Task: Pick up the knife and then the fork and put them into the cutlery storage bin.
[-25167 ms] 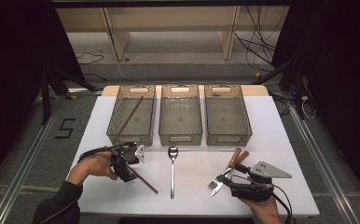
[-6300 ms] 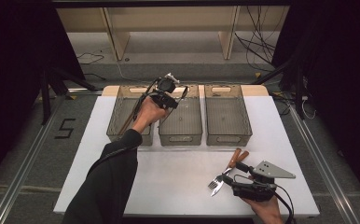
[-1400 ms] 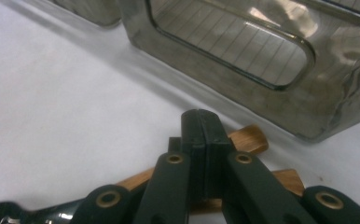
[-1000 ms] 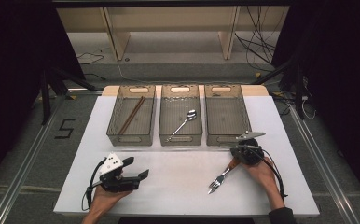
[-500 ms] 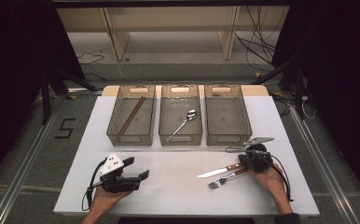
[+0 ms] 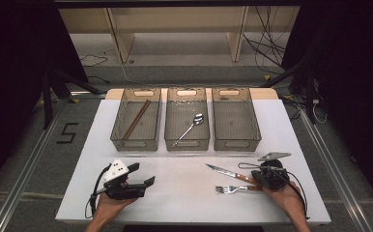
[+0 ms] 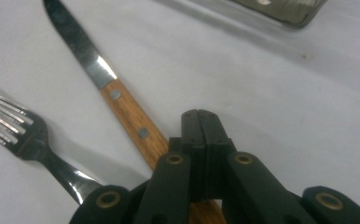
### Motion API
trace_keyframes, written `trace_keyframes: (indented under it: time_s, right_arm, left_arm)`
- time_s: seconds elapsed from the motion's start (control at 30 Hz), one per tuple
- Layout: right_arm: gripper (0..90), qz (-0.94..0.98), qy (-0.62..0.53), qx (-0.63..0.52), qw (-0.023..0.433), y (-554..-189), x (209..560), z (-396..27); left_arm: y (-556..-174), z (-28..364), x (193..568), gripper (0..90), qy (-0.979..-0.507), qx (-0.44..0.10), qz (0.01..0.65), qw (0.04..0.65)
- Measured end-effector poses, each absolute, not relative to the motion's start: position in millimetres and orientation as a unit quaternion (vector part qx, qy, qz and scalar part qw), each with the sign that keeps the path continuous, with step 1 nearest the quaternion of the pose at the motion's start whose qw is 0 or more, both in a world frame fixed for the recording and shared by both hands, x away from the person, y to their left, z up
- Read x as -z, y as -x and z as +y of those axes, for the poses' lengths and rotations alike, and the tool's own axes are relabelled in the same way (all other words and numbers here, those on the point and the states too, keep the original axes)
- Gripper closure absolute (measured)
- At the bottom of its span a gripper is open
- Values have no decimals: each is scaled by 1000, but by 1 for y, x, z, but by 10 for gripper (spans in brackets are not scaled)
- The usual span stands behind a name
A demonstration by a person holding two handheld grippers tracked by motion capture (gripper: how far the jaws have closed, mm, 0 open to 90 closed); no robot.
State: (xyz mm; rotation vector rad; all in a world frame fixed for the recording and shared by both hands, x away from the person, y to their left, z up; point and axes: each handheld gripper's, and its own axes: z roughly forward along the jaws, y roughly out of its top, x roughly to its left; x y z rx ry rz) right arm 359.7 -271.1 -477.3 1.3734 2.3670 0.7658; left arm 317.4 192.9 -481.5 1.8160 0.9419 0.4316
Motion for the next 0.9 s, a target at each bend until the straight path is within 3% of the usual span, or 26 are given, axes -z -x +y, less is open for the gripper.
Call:
trace_keyframes:
  time_s: [0.27, 0.7, 0.9]
  right_arm:
    - [862, 834, -461, -267, 142, -356, 475, -272]
    - [454, 891, -360, -254, 107, -370, 449, -256]
    - [405, 906, -346, -224, 96, -372, 455, -244]
  left_arm:
    - [-318, 193, 482, 197, -752, -178, 390, 501]
    - [-318, 195, 481, 194, -746, -180, 395, 506]
    - [-318, 197, 481, 188, -745, -180, 394, 507]
